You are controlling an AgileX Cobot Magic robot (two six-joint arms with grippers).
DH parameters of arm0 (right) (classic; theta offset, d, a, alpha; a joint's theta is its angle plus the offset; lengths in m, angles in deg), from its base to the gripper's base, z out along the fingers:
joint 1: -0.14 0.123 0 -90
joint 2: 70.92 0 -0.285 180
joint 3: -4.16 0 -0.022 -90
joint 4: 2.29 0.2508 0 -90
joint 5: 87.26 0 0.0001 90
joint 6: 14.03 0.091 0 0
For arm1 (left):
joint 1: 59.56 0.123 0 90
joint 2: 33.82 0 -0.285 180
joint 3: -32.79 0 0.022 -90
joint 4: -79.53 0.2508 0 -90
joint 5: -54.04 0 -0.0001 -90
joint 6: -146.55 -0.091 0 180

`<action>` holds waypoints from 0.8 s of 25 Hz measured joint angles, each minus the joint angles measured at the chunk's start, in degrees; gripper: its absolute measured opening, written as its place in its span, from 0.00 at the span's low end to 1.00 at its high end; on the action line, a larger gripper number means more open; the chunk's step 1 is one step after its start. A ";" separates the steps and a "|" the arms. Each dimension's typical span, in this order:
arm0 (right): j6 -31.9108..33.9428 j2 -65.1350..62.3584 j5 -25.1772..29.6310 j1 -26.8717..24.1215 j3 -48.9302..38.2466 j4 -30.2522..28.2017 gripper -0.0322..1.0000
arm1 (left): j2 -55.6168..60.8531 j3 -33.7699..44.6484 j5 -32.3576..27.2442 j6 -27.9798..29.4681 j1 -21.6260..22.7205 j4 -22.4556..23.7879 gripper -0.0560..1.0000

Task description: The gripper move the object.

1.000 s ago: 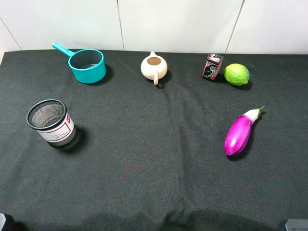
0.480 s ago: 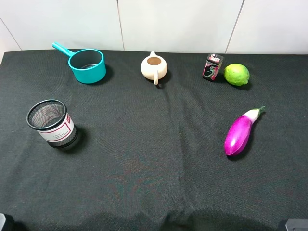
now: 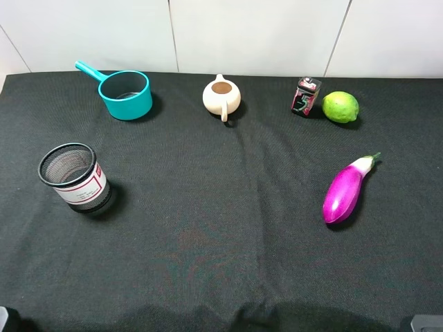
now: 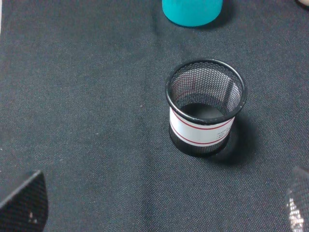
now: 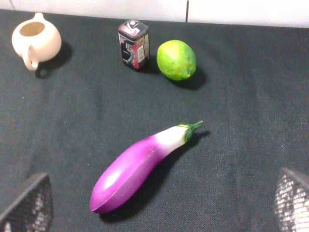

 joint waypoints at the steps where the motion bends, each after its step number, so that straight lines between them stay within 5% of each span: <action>1: 0.00 -1.11 -0.23 0.00 -1.17 0.00 0.70 | 0.00 0.00 0.00 0.00 0.00 0.00 0.98; 20: 0.45 -3.41 -1.44 0.00 -2.31 -0.24 0.70 | 0.00 0.00 0.00 0.00 0.00 0.00 0.98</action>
